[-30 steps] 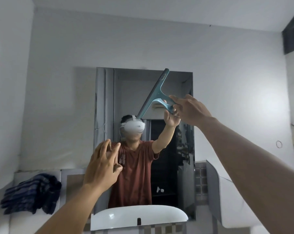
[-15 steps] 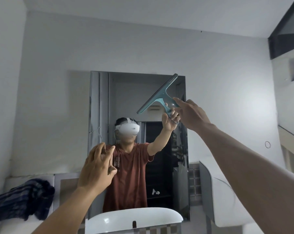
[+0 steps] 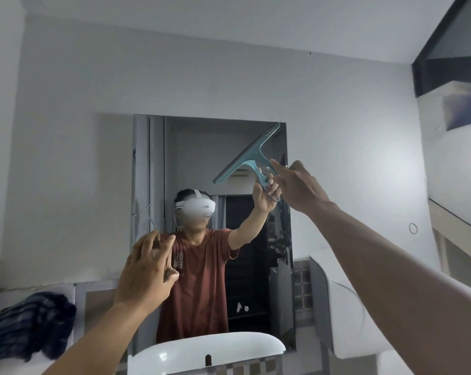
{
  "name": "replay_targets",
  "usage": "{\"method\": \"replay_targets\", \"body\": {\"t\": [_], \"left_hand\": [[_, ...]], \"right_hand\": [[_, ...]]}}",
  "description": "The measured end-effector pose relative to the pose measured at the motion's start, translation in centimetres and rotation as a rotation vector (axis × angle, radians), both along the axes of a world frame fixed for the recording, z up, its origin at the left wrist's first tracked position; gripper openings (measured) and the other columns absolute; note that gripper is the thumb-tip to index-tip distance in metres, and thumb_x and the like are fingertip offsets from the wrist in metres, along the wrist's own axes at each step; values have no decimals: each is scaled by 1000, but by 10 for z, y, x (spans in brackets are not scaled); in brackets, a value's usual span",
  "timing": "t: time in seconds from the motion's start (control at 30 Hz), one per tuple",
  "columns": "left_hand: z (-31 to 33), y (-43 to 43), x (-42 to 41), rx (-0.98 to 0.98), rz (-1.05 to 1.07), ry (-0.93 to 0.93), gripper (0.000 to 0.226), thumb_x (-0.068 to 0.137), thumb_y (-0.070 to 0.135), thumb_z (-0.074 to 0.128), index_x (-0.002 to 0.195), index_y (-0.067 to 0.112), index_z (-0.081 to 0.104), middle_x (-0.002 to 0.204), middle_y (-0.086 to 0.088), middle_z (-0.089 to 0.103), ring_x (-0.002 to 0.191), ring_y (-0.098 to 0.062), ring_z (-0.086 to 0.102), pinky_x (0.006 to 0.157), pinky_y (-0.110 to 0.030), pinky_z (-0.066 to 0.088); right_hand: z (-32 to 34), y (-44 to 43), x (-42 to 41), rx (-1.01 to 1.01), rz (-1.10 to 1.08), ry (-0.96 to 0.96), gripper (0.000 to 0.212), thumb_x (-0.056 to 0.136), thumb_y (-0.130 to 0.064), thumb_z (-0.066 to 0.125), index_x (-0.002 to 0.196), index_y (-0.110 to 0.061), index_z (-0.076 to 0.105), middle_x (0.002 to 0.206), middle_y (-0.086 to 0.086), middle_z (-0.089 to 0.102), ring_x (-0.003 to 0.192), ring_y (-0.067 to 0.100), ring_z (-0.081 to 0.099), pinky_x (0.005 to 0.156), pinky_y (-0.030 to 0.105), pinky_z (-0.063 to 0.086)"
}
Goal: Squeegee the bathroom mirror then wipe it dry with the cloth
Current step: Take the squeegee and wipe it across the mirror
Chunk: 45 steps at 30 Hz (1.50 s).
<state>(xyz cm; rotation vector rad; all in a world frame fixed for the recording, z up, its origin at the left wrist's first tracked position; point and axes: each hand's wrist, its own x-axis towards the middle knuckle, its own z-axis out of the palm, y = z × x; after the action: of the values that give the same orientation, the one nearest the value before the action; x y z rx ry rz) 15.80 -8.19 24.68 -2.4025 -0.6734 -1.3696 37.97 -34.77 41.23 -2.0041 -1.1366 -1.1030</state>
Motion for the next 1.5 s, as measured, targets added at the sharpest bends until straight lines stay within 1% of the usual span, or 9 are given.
{"method": "replay_targets", "body": {"t": [0.23, 0.37, 0.53, 0.7, 0.87, 1.07, 1.3, 1.43, 1.5], "left_hand": [[1, -1, -2, 16, -1, 0, 92, 61, 33, 93, 143, 14, 54, 145, -23, 45, 134, -43, 41, 101, -56, 49], [2, -1, -3, 21, 8, 12, 91, 62, 33, 93, 142, 14, 54, 145, -23, 45, 134, -43, 42, 101, -55, 48], [1, -1, -5, 38, 7, 21, 88, 62, 28, 92, 141, 13, 56, 144, -23, 44, 133, -44, 44, 101, -56, 50], [-10, 1, -9, 46, -3, 28, 87, 64, 27, 91, 141, 12, 53, 144, -23, 42, 131, -44, 44, 102, -56, 50], [-23, 1, -9, 44, 7, 54, 92, 63, 27, 91, 144, 10, 51, 145, -25, 42, 132, -45, 44, 101, -54, 49], [-25, 2, -11, 26, -3, 71, 97, 63, 30, 92, 147, 10, 47, 148, -25, 38, 135, -45, 42, 98, -54, 54], [-35, 6, -15, 54, 21, 52, 94, 67, 33, 90, 148, 11, 46, 150, -24, 38, 137, -42, 42, 111, -51, 43], [-42, 5, -16, 27, -10, 46, 95, 68, 33, 90, 148, 11, 44, 150, -23, 38, 137, -42, 42, 105, -51, 50], [-46, 6, -16, 2, -33, 48, 98, 65, 31, 92, 148, 11, 43, 151, -22, 38, 137, -43, 41, 98, -52, 54]], "right_hand": [[2, -4, -4, -77, 8, -3, 60, 103, -18, 48, 158, -22, 25, 126, 14, 50, 96, 31, 62, 71, 30, 48], [-5, -6, -6, -17, 84, 23, 47, 105, -18, 46, 151, -21, 35, 123, 13, 57, 92, 25, 60, 67, 27, 45], [-23, -2, -8, 36, 135, 142, 46, 106, -19, 43, 151, -27, 35, 120, 12, 56, 88, 24, 62, 67, 32, 57], [-42, 12, -22, 113, 217, 249, 52, 105, -16, 37, 155, -29, 31, 108, 6, 58, 71, 16, 64, 47, 18, 46], [-56, 34, -39, 243, 243, 348, 55, 103, -20, 41, 156, -32, 30, 107, 8, 60, 78, 21, 64, 69, 40, 60], [-73, 61, -61, 324, 266, 437, 56, 104, -22, 41, 157, -28, 25, 93, 7, 67, 79, 21, 66, 73, 46, 60], [-98, 87, -93, 368, 391, 597, 64, 105, -23, 43, 160, -22, 11, 81, -8, 60, 71, 5, 59, 58, 19, 44], [-105, 117, -111, 422, 441, 687, 68, 104, -32, 46, 160, -26, 8, 117, 1, 69, 97, 21, 69, 84, 44, 59], [-108, 131, -119, 424, 413, 702, 68, 102, -38, 46, 159, -32, 9, 104, -4, 71, 89, 23, 70, 77, 52, 60]]}}
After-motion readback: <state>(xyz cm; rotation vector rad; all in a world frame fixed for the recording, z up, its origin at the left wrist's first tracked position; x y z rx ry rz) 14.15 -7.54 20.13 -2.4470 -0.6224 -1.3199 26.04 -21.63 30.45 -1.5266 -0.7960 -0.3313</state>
